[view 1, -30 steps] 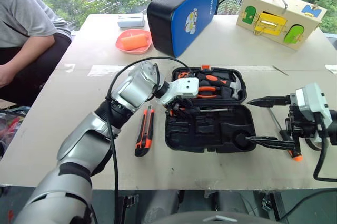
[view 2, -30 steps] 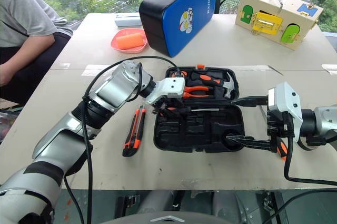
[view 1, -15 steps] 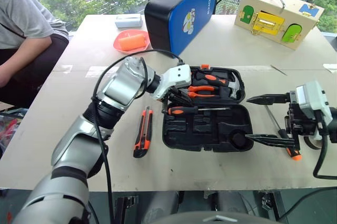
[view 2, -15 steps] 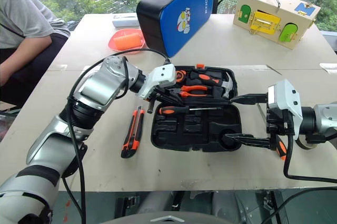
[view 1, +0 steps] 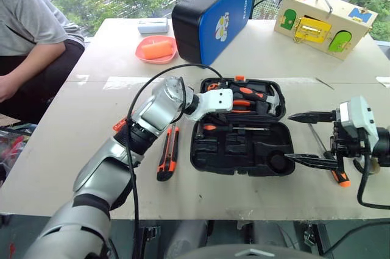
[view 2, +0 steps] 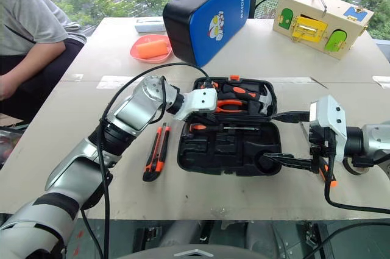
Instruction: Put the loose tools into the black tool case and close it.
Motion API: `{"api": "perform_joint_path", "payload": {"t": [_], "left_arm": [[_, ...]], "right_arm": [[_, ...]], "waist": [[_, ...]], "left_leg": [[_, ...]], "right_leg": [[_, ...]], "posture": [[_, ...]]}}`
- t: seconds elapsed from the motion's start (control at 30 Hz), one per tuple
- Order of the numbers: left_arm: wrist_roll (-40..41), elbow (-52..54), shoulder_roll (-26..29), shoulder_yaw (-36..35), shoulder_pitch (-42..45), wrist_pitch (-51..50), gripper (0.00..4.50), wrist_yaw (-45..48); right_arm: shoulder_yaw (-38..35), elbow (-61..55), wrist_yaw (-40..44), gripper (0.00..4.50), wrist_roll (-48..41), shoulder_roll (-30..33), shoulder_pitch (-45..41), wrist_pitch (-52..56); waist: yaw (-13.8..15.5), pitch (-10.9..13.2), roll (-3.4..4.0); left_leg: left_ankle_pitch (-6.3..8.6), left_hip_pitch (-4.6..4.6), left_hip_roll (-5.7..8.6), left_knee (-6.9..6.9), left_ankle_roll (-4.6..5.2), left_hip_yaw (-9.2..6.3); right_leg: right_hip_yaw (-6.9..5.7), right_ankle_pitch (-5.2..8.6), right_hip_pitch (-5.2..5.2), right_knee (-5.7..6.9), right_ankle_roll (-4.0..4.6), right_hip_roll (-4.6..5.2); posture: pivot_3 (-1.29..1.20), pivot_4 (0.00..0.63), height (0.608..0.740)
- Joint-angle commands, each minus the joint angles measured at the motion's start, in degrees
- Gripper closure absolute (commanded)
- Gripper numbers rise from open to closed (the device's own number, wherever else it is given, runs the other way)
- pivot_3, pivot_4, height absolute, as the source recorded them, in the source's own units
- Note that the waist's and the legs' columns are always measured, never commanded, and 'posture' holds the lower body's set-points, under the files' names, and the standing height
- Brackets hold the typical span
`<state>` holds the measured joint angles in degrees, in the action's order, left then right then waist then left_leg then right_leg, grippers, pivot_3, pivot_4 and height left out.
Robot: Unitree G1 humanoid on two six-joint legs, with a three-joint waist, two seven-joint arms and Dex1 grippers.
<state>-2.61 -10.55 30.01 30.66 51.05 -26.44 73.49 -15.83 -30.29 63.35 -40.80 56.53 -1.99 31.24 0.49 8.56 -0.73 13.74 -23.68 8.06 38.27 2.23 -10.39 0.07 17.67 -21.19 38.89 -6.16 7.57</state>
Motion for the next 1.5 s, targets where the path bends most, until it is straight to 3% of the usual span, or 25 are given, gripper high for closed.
{"api": "perform_joint_path", "payload": {"t": [0.03,0.2,0.27,0.3,0.37,0.57,0.63,0.67,0.97,1.2,1.3,1.43,1.5], "left_arm": [[4.84,2.83,1.02,-3.99,-2.4,-5.87,4.44,2.54],[17.87,9.74,2.46,-18.06,-3.68,-10.11,4.44,4.09],[24.38,14.01,2.34,-26.3,-6.02,-11.84,4.44,1.91],[28.54,16.13,4.2,-28.78,-6.9,-17.06,3.97,3.17],[34.94,20.35,7.89,-31.73,-9.43,-23.37,3.76,5.86],[43.84,30.34,12.76,-34.31,-15.49,-27.75,1.31,5.45],[44.96,32.32,13.55,-33.88,-16.55,-27.27,0.27,5.04],[44.99,32.82,13.74,-33.43,-16.76,-26.52,0.04,4.78],[44.39,34.81,14.54,-30.32,-17.1,-22.53,0.04,2.43],[44.54,35.32,15.6,-28.87,-16.98,-21.58,0.04,1.22],[44.38,35.24,16.25,-28.51,-17.05,-21.18,0.0,0.93],[44.87,34.87,17.15,-28.4,-17.46,-20.59,0.0,1.59],[44.98,34.75,17.72,-28.52,-17.75,-20.14,0.0,2.19]], "right_arm": [[-4.69,1.08,-3.01,0.0,2.2,-1.42,2.83,-1.53],[-11.52,-0.44,-9.29,0.0,2.37,-4.97,9.45,1.04],[-16.71,-2.6,-12.11,0.0,2.6,-8.04,16.1,2.5],[-19.57,-4.2,-12.84,0.0,2.91,-10.04,20.61,2.91],[-24.05,-7.01,-13.77,0.0,3.28,-13.63,28.31,3.16],[-31.09,-10.5,-16.29,0.0,3.53,-20.77,41.04,2.65],[-31.43,-10.55,-17.12,0.0,3.94,-21.78,42.5,2.6],[-30.7,-10.08,-17.56,0.0,4.41,-21.85,42.2,2.25],[-18.65,-1.15,-23.7,0.0,10.63,-20.76,31.4,2.9],[-11.58,1.9,-25.94,0.0,13.11,-21.85,28.76,3.9],[-8.93,3.63,-28.22,0.83,14.85,-22.69,28.16,4.5],[-8.06,4.01,-30.29,2.92,15.04,-24.51,27.48,4.44],[-9.47,3.37,-31.73,3.75,13.85,-25.69,26.95,5.36]], "waist": [[0.01,0.0,-0.01],[-0.22,0.05,-0.04],[0.0,0.05,-0.03],[0.06,0.05,-0.03],[0.14,0.03,0.0],[0.26,0.04,0.12],[0.39,0.04,0.11],[0.38,0.04,0.12],[0.31,0.04,0.12],[0.29,0.04,0.12],[0.25,0.03,0.08],[0.2,-0.03,-0.01],[0.1,-0.07,-0.08]], "left_leg": [[0.0,-0.01,0.0,0.0,0.0,-0.02],[-0.01,-0.3,0.0,-0.07,-0.03,-0.06],[-0.01,-0.36,-0.02,-0.08,-0.03,-0.12],[-0.01,-0.38,-0.01,-0.12,-0.03,-0.13],[-0.01,-0.37,-0.02,-0.14,-0.04,-0.13],[-0.01,-0.12,0.02,-0.15,-0.01,-0.01],[0.06,-0.07,0.0,-0.14,0.1,-0.01],[0.11,-0.05,-0.01,-0.14,0.19,-0.01],[-0.02,-0.02,-0.12,-0.41,-0.03,0.27],[-0.02,-0.02,-0.17,-0.55,-0.04,0.37],[-0.02,0.02,-0.17,-0.55,-0.04,0.37],[-0.02,0.09,-0.26,-0.56,-0.05,0.37],[-0.02,0.1,-0.27,-0.58,-0.05,0.37]], "right_leg": [[-0.01,0.0,0.0,0.0,0.0,0.0],[0.02,0.01,-0.37,0.04,0.01,-0.01],[-0.03,0.01,-0.39,-0.01,0.01,0.05],[-0.02,0.01,-0.4,-0.03,0.02,0.06],[0.0,0.01,-0.41,-0.05,0.02,0.11],[0.33,-0.13,-0.35,0.0,0.06,-0.02],[0.54,-0.2,-0.31,-0.02,0.08,0.0],[0.6,-0.21,-0.31,-0.02,0.09,-0.02],[0.68,-0.21,-0.44,-0.07,0.1,-0.01],[0.74,-0.21,-0.49,-0.16,0.1,-0.06],[0.78,-0.21,-0.48,-0.15,0.1,-0.3],[0.83,-0.21,-0.48,-0.14,0.11,-0.42],[0.85,-0.21,-0.48,-0.14,0.11,-0.43]], "posture": [[0.0,0.15,0.735],[0.0,0.15,0.735],[0.0,0.15,0.735],[0.0,0.15,0.735],[0.0,0.15,0.735],[0.0,0.15,0.735],[0.0,0.15,0.735],[0.0,0.15,0.735],[0.0,0.15,0.735],[0.0,0.15,0.735],[0.0,0.15,0.735],[0.0,0.15,0.735],[0.0,0.15,0.735]]}}
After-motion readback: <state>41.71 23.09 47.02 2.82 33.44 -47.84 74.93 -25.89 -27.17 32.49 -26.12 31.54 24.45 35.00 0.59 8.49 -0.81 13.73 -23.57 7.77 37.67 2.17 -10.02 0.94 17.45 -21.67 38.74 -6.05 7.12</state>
